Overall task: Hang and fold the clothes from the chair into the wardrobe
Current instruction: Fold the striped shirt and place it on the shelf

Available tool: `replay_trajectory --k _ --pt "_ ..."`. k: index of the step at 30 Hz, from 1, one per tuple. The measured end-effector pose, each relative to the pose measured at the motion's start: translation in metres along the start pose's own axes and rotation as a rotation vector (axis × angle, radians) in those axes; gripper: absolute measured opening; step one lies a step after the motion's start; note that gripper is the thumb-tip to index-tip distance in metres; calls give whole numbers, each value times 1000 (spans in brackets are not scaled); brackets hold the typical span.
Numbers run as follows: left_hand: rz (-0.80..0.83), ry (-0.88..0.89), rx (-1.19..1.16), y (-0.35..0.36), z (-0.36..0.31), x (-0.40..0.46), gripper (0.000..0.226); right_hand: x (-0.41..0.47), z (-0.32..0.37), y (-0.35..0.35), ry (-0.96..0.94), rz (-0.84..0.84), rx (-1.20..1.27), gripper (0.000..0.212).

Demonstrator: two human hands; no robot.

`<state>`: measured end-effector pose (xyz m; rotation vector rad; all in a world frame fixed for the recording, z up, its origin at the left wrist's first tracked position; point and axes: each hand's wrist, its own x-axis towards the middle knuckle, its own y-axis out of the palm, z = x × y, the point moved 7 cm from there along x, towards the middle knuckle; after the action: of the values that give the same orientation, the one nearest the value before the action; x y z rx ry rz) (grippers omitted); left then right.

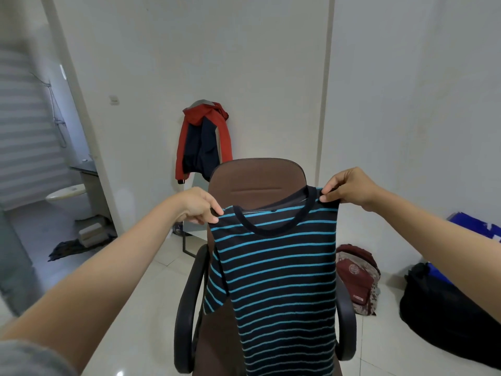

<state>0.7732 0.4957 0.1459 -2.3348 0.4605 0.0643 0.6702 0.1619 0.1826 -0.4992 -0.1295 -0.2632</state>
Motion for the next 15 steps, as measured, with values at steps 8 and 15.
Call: replay_trajectory --k 8,15 --pt "-82 229 -361 -9 -7 -4 27 3 -10 -8 13 -37 7 14" --pt "14 377 -401 -15 -15 -6 35 7 -4 4 54 99 229 23"
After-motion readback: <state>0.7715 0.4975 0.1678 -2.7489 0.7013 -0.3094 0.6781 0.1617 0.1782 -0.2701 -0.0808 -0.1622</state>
